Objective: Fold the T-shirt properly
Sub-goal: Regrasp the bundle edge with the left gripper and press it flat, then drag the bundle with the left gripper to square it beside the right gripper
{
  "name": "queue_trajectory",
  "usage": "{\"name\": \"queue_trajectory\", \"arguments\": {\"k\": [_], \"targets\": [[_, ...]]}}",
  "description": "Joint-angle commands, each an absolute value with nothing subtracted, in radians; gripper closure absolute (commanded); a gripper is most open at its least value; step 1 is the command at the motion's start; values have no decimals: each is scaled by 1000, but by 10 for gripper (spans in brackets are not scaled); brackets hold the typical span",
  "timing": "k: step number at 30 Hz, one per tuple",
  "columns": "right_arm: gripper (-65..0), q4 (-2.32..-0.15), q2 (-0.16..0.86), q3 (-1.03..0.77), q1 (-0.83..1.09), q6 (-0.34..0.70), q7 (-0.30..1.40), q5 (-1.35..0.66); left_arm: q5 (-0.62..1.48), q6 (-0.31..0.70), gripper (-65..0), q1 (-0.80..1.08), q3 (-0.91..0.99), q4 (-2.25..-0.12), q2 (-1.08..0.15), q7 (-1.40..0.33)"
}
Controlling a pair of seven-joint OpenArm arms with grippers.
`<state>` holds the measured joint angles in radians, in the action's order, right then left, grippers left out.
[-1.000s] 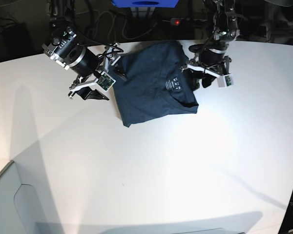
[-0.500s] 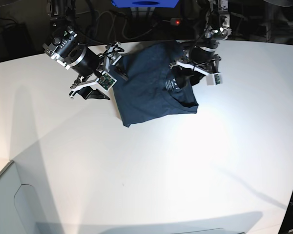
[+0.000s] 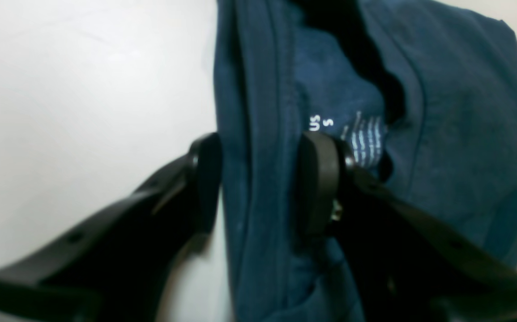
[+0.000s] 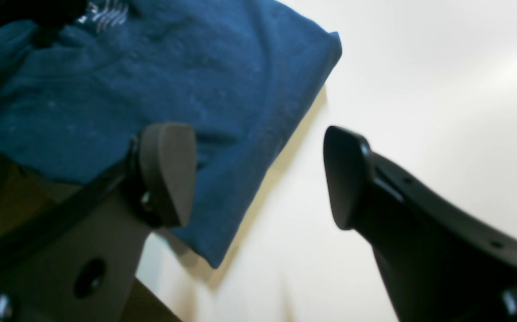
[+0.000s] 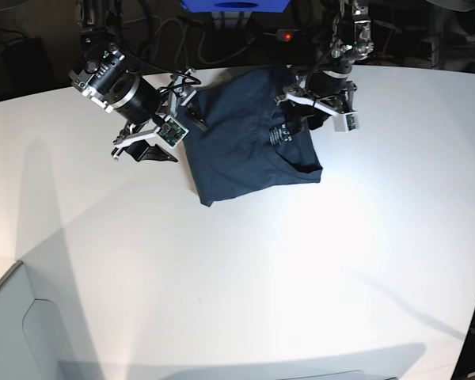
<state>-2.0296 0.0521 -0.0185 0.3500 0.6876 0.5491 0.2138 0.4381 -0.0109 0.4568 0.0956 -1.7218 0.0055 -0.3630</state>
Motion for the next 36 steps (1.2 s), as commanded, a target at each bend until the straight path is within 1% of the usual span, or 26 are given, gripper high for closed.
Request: {"name": "queue_trajectory", "arguments": {"k": [1, 8, 11, 12, 14, 16, 17, 20, 22, 24, 29, 32, 36], "targets": [[-427, -2046, 53, -19, 349, 698, 526, 200, 444, -5, -272, 458, 97, -1732, 5, -341], [-427, -2046, 53, -19, 344, 698, 526, 200, 444, -2, -270, 449, 90, -1670, 5, -341], [-426, -2046, 53, -25, 343, 698, 526, 200, 444, -1, -258, 447, 88, -1653, 7, -341], [-426, -2046, 53, -25, 343, 698, 526, 200, 444, -1, -231, 443, 88, -1653, 5, -341], [-426, -2046, 53, -27, 341, 698, 526, 200, 444, -1, -139, 432, 88, -1649, 4, -343], [-426, -2048, 56, -27, 341, 698, 526, 200, 441, 1, -9, 421, 87, -1643, 2, -346], [-426, -2049, 56, -27, 340, 698, 526, 202, 440, 1, 0, 406, 87, -1636, 2, -352], [-426, -2049, 53, -56, 340, 698, 526, 202, 433, 1, 0, 360, 79, -1603, -31, -354], [-426, -2051, 51, -93, 340, 698, 526, 202, 433, 1, 0, 317, 19, -1577, -71, -354], [-425, -2054, 50, -130, 335, 698, 526, 202, 433, 1, 0, 259, -76, -1546, -148, -354], [-425, -2055, 48, -228, 328, 698, 526, 202, 441, 1, 0, 21, -409, -1443, -309, -352], [-425, -2055, 48, -277, 328, 698, 526, 200, 437, 2, 0, -145, -598, -1397, -354, -352], [-425, -2055, 36, -346, 326, 698, 526, 200, 433, 2, 0, -372, -823, -1322, -364, -354]]}}
